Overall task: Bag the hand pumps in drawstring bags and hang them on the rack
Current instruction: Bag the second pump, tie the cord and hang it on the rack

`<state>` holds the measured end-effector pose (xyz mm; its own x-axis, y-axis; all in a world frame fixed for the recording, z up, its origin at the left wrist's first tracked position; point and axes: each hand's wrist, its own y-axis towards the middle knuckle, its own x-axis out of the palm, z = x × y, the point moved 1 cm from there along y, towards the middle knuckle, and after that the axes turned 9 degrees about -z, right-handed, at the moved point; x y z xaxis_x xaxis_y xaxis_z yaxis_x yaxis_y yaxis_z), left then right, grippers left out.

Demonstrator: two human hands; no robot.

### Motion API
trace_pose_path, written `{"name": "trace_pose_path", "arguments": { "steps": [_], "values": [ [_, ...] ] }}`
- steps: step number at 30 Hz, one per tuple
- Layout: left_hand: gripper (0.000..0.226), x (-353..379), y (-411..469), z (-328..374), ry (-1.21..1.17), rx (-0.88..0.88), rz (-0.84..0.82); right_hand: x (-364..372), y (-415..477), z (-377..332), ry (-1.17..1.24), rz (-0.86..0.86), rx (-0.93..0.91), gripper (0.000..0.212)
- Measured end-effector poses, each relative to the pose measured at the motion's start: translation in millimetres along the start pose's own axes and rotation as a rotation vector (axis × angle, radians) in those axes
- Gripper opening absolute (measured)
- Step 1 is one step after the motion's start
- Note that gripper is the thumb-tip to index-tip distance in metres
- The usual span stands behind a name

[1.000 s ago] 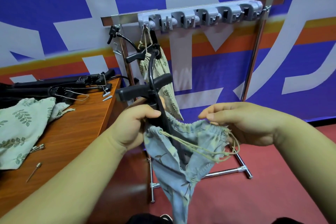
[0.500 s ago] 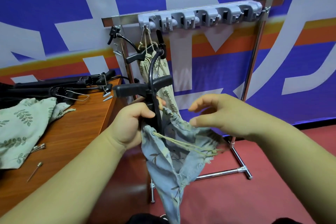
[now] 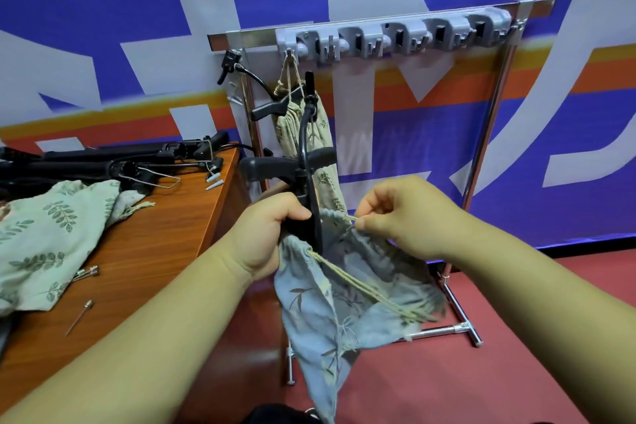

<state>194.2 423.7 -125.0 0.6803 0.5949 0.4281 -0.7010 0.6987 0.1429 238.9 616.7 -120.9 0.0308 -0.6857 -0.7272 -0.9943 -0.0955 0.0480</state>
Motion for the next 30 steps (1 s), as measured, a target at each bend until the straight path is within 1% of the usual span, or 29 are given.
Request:
{"name": "trace_pose_path", "arguments": {
  "steps": [2,4,6,7,8,10,12,14,16,20,22,24,25,27,28,29,30],
  "values": [
    [0.023,-4.3,1.3,0.1,0.022,-0.007,0.059,-6.0,-3.3,1.2,-0.059,-0.006,0.011,0.013],
    [0.02,-6.7,1.8,-0.5,0.027,-0.037,0.064,-9.6,-5.9,0.6,-0.11,-0.038,0.008,0.012],
    [0.028,-11.1,2.5,-3.5,0.06,-0.064,0.08,-12.0,-7.7,-1.0,-0.136,-0.081,-0.004,0.012],
    [0.034,-14.5,3.3,-5.0,0.097,-0.067,0.094,-13.2,-8.3,-1.5,-0.1,-0.099,-0.006,0.012],
    [0.038,-15.0,3.1,-5.6,0.148,-0.07,0.113,-14.3,-9.2,-2.1,0.007,-0.123,0.0,0.014],
    [0.046,-15.3,2.1,-6.2,0.236,-0.089,0.138,-15.1,-10.7,-3.2,0.342,-0.178,0.016,0.019],
    [0.036,-13.9,1.4,-8.1,0.272,-0.096,0.153,-15.4,-8.9,-0.9,0.631,-0.203,0.028,0.021],
    [0.03,-11.1,0.4,-9.6,0.294,-0.103,0.141,-14.0,-6.6,1.7,0.785,-0.223,0.021,0.013],
    [0.031,-9.7,0.3,-10.1,0.299,-0.107,0.119,-12.7,-5.1,2.6,0.888,-0.218,0.005,0.01],
    [0.045,-9.7,1.2,-10.2,0.271,-0.126,0.1,-15.7,-5.8,-2.9,1.005,-0.138,-0.01,0.019],
    [0.047,-7.7,0.7,-12.4,0.238,-0.118,0.079,-16.5,-6.4,-6.3,1.031,-0.176,-0.031,0.02],
    [0.044,-8.1,1.1,-13.6,0.225,-0.102,0.078,-17.9,-6.8,-7.5,1.08,-0.233,-0.048,0.02],
    [0.047,-7.6,1.3,-13.1,0.227,-0.102,0.083,-19.8,-7.4,-7.1,1.112,-0.259,-0.052,0.019],
    [0.066,-12.1,2.4,-11.5,0.235,-0.097,0.124,-25.2,-6.8,-1.6,1.18,-0.284,-0.042,0.015],
    [0.071,-15.2,2.8,-10.3,0.243,-0.093,0.145,-27.9,-6.4,2.3,1.204,-0.278,-0.016,0.014],
    [0.067,-17.2,4.2,-9.4,0.26,-0.087,0.154,-30.4,-6.6,5.6,1.21,-0.256,0.026,0.015],
    [0.06,-18.5,5.3,-9.5,0.286,-0.084,0.152,-32.3,-7.4,9.4,1.179,-0.221,0.073,0.019]
  ]
}}
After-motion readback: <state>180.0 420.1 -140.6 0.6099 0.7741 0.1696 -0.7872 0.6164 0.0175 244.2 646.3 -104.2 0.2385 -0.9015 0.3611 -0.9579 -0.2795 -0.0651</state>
